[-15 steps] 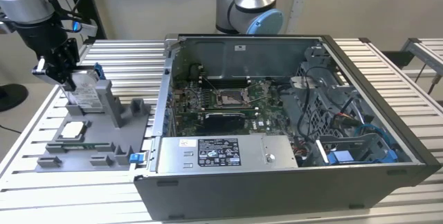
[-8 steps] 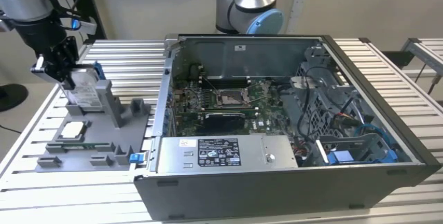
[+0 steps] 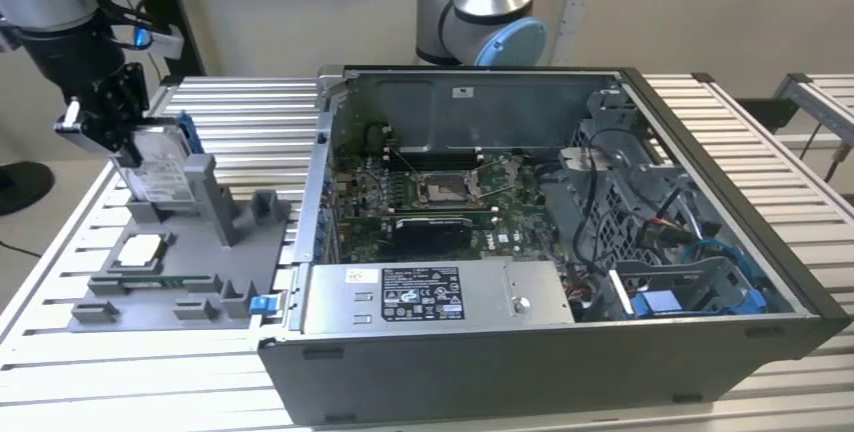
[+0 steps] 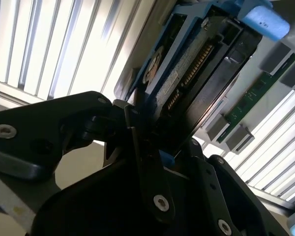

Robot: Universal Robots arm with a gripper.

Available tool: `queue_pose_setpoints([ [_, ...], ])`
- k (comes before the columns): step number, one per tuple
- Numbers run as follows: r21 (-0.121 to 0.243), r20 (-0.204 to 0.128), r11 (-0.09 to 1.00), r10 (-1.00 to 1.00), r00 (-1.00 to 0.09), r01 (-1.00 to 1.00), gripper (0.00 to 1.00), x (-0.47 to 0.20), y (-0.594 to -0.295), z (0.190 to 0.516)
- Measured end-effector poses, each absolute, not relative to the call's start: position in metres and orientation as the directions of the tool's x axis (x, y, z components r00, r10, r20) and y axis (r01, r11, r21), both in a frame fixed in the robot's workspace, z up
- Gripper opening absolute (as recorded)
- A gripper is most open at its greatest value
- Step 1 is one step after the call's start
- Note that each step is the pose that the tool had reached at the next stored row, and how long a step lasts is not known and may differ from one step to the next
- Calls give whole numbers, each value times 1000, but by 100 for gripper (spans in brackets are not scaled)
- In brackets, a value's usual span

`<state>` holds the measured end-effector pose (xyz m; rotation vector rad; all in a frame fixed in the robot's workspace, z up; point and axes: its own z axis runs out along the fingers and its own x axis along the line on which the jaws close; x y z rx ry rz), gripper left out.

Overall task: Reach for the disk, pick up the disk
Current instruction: 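Pick up the disk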

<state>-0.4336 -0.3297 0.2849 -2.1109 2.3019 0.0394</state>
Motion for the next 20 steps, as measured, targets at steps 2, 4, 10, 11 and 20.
queue_pose_setpoints([
  [2, 6, -30, 86, -996, -87, -996, 0, -434, -330, 287],
  [4, 6, -30, 86, -996, -86, -996, 0, -434, -330, 289],
  [10, 6, -30, 86, -996, -87, -996, 0, -434, -330, 295],
  [11, 6, -30, 86, -996, -86, -996, 0, -434, -330, 296],
  [20, 6, -30, 86, -996, -86, -996, 0, -434, -330, 303],
])
